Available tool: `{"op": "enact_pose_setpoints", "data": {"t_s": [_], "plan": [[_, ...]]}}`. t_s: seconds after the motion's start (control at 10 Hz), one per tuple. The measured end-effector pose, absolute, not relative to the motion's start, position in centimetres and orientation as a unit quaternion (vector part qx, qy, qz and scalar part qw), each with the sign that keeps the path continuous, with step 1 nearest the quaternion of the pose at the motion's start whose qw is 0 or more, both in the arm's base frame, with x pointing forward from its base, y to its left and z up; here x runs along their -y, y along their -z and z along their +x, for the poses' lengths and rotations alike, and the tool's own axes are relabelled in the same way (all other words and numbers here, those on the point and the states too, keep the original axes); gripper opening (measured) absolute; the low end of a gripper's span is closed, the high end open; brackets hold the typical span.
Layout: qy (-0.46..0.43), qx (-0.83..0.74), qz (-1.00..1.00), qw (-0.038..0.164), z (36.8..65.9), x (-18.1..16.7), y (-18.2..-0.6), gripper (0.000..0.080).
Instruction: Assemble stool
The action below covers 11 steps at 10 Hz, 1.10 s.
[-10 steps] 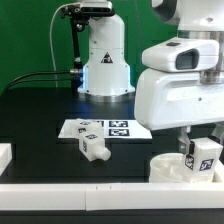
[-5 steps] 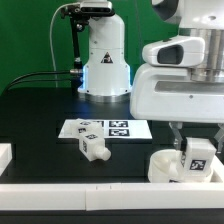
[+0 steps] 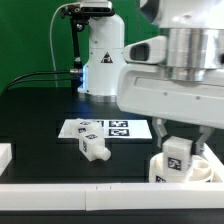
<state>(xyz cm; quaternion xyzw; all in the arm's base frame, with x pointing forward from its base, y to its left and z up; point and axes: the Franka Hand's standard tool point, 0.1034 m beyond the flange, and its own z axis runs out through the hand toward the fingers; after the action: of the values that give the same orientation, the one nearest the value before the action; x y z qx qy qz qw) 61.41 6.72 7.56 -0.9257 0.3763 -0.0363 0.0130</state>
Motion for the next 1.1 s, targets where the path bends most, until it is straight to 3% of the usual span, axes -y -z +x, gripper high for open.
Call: {"op": "enact_pose_setpoints", "data": {"t_s": [0.1, 0.6, 0.7, 0.8, 0.9, 1.0, 1.1], "plan": [[0.025, -0.426, -0.904, 0.018, 61.2, -6.4, -7.5, 0.0338], [0.017, -0.587, -0.809, -0.003, 60.2, -5.5, -7.6, 0.0338], [0.017, -0.59, -0.807, -0.003, 60.2, -5.4, -7.5, 0.0418], [0.017, -0.589, -0.808, -0.003, 60.2, -5.5, -7.5, 0.0418], [0.019, -0.582, -0.813, 0.0, 60.2, -5.3, -7.7, 0.0565], [0.02, -0.573, -0.819, 0.01, 59.9, -4.9, -8.5, 0.0565], [0.019, -0.562, -0.827, 0.02, 59.4, -4.4, -9.5, 0.0632]]}}
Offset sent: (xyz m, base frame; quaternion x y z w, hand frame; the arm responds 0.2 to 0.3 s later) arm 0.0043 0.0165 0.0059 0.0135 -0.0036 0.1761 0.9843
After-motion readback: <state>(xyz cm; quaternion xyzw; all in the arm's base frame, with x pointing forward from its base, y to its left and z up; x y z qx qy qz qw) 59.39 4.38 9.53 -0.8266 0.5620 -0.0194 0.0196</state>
